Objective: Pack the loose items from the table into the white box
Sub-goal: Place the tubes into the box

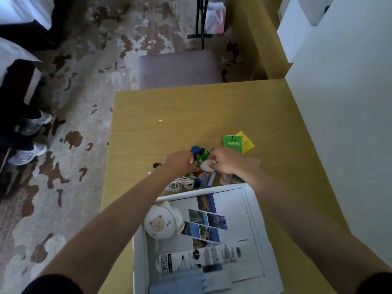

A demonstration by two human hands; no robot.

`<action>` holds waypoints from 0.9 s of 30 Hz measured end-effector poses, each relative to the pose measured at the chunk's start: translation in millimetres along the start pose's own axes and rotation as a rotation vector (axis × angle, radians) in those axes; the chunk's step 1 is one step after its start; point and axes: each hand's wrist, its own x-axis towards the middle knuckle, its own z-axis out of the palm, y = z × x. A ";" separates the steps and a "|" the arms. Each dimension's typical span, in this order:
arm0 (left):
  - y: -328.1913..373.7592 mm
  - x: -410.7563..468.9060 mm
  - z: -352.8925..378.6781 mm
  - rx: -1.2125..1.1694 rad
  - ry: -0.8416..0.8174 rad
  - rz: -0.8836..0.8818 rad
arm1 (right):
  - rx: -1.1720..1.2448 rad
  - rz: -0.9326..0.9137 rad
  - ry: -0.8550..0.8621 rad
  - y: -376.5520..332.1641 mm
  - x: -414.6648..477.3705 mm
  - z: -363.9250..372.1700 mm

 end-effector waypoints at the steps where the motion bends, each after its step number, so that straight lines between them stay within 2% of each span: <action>1: -0.1 5.5 3.1 0.032 -0.029 0.003 | -0.040 0.000 -0.010 -0.7 7.5 0.5; 4: -4.1 15.7 10.0 0.012 -0.058 -0.014 | -0.151 -0.031 0.006 -3.7 21.8 0.3; 6: -9.8 15.5 8.6 -0.099 -0.032 -0.043 | -0.218 -0.049 0.019 -5.7 26.1 0.5; 10: -24.1 -3.7 -5.5 -0.556 0.122 -0.112 | -0.402 -0.077 -0.035 -16.3 29.0 1.6; 15: -24.6 -42.1 -24.5 -1.084 0.226 -0.034 | -0.632 -0.140 -0.034 -30.1 33.1 9.1; 18: -27.6 -61.5 -23.5 -1.265 0.239 -0.027 | -0.670 -0.150 -0.041 -36.4 28.8 9.1; 20: -31.8 -73.5 -17.5 -1.210 0.275 -0.003 | -0.536 -0.106 0.003 -39.2 20.9 3.4; 24: -38.5 -105.5 -6.1 -0.949 0.385 0.135 | 0.185 -0.002 0.173 -39.3 -16.3 -24.6; 27: -34.3 -135.6 2.4 -0.814 0.396 0.148 | 0.552 -0.014 0.272 -41.0 -68.3 -39.5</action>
